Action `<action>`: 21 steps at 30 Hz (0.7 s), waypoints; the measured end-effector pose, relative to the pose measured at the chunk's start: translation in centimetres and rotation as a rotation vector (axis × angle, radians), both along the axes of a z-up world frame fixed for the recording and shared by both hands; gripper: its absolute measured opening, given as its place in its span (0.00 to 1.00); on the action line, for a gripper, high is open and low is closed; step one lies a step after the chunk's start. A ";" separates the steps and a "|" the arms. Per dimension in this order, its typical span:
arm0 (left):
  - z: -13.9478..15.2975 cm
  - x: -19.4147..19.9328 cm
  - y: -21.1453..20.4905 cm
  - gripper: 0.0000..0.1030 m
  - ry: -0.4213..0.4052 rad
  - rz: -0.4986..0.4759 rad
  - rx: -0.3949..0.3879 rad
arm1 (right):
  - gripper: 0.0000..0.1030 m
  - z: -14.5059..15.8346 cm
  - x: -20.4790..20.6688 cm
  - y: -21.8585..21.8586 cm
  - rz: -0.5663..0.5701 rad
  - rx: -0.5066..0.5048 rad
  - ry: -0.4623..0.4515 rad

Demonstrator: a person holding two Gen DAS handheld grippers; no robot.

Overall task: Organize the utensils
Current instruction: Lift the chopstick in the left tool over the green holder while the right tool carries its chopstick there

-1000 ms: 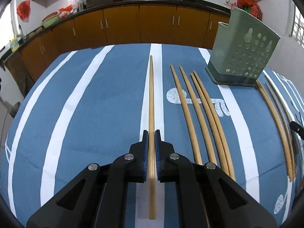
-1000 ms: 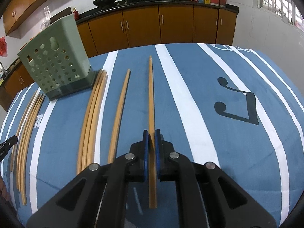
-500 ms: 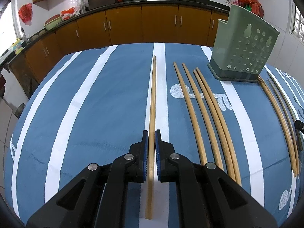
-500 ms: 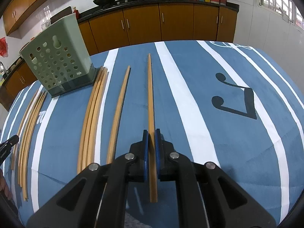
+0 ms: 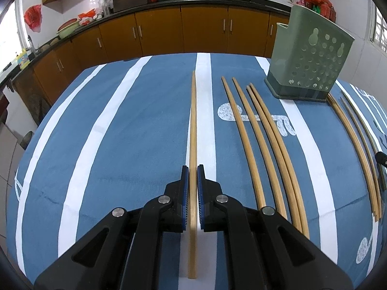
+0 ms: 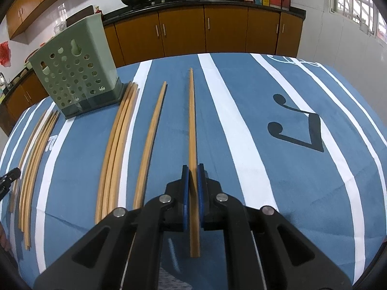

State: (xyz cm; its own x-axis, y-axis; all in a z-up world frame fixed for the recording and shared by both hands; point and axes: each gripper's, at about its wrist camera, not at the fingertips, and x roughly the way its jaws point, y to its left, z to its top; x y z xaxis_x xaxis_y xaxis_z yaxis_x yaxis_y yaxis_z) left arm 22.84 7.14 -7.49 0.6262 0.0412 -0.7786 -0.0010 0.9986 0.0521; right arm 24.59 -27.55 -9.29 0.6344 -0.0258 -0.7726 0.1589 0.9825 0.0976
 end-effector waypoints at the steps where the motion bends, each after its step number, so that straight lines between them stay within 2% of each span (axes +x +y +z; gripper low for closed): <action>1: 0.1 -0.1 0.1 0.07 0.009 0.000 -0.003 | 0.08 0.4 -0.2 -0.1 -0.003 0.008 -0.012; 7: 2.2 -1.3 1.1 0.07 -0.029 0.008 -0.035 | 0.08 3.5 -1.7 -0.5 0.000 0.005 -0.100; 21: 10.1 -3.4 1.8 0.07 -0.232 0.001 -0.094 | 0.08 11.4 -4.3 -1.4 -0.007 0.019 -0.337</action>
